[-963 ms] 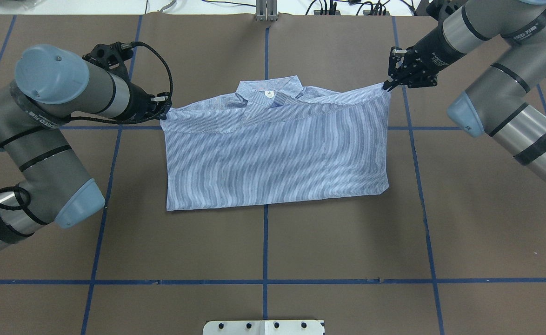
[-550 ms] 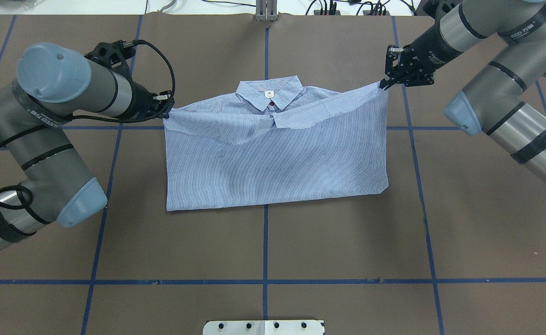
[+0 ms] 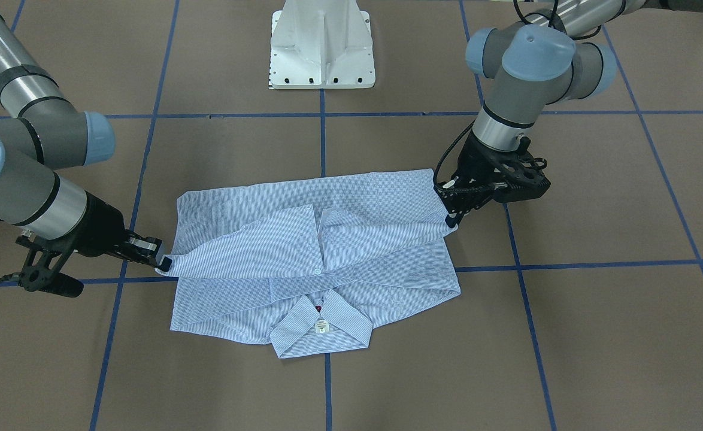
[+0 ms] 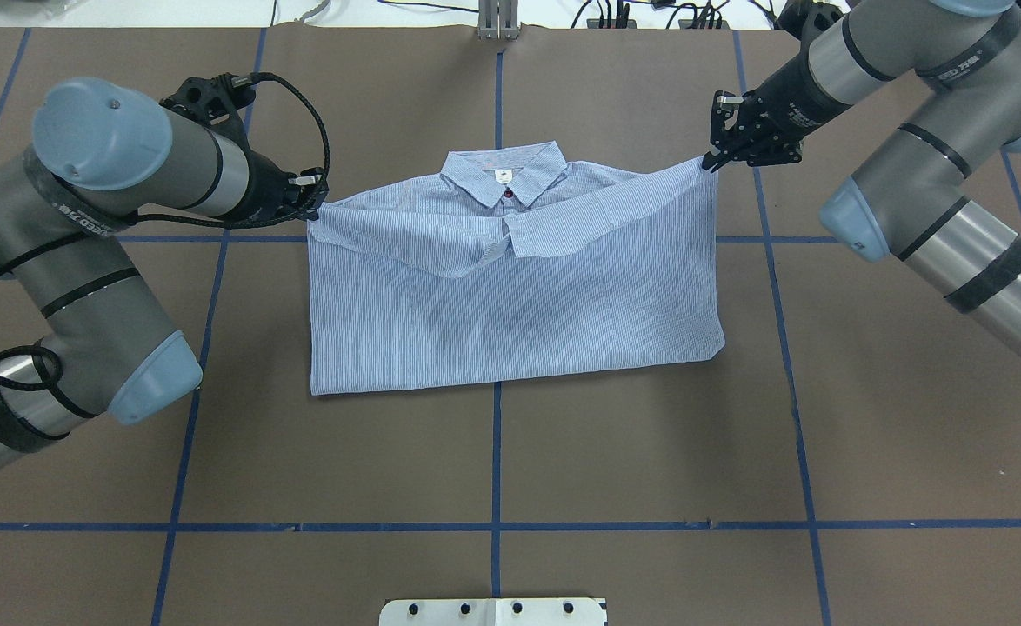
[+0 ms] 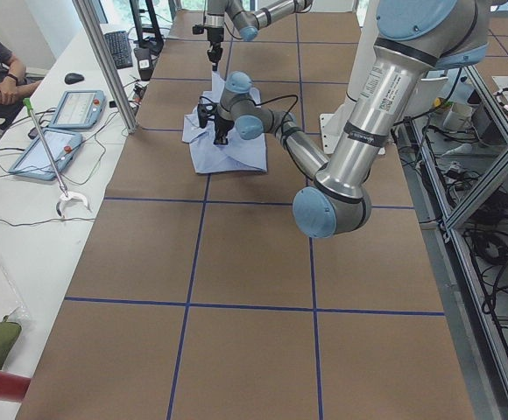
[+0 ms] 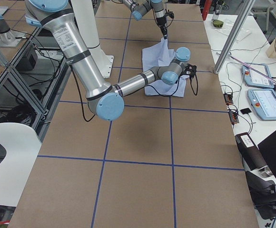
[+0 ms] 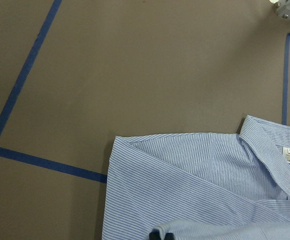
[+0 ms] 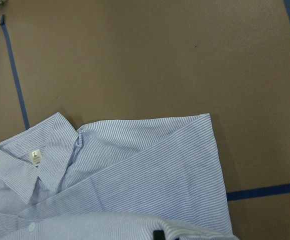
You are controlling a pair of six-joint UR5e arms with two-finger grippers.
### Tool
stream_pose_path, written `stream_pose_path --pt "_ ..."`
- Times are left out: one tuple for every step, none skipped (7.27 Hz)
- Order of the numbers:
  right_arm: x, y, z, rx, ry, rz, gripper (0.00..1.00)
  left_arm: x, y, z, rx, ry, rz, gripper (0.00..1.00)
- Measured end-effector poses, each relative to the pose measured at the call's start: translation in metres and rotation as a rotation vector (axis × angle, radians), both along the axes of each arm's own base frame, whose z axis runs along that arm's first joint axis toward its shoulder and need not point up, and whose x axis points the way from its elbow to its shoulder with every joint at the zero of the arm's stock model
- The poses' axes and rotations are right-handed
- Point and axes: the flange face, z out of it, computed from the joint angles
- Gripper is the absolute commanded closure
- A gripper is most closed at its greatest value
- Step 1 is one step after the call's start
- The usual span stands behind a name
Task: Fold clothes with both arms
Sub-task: 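Lay the hem near the collar and open both grippers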
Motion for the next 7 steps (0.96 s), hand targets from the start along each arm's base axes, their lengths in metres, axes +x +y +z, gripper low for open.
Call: stream_pose_path --pt "-0.0023 0.0007 0.0002 0.003 0.003 0.002 1.0 0.0019 -0.0016 0.0005 -0.001 -0.001 0.0 1.0" --pt "-0.0025 0.0007 0.0005 0.004 0.005 0.004 1.0 0.0053 -0.0046 0.0015 -0.004 -0.004 0.0 1.0" --pt "-0.0004 -0.0004 0.0012 0.004 0.006 0.007 1.0 0.0082 -0.0075 0.0016 -0.006 -0.007 0.0 1.0" --pt "0.0028 -0.0023 0.0023 0.003 0.008 0.013 1.0 0.0091 -0.0095 0.0015 -0.007 -0.008 -0.002 1.0" --pt "0.0049 -0.0038 0.0036 0.002 0.009 0.017 1.0 0.0094 -0.0105 0.0017 -0.008 -0.009 -0.003 1.0" --pt "0.0053 -0.0041 0.0041 0.001 0.009 0.017 1.0 0.0095 -0.0108 0.0018 -0.007 -0.009 -0.003 1.0" --pt "0.0046 -0.0037 0.0038 0.002 0.008 0.016 1.0 0.0098 -0.0108 0.0014 -0.006 -0.009 -0.002 1.0"
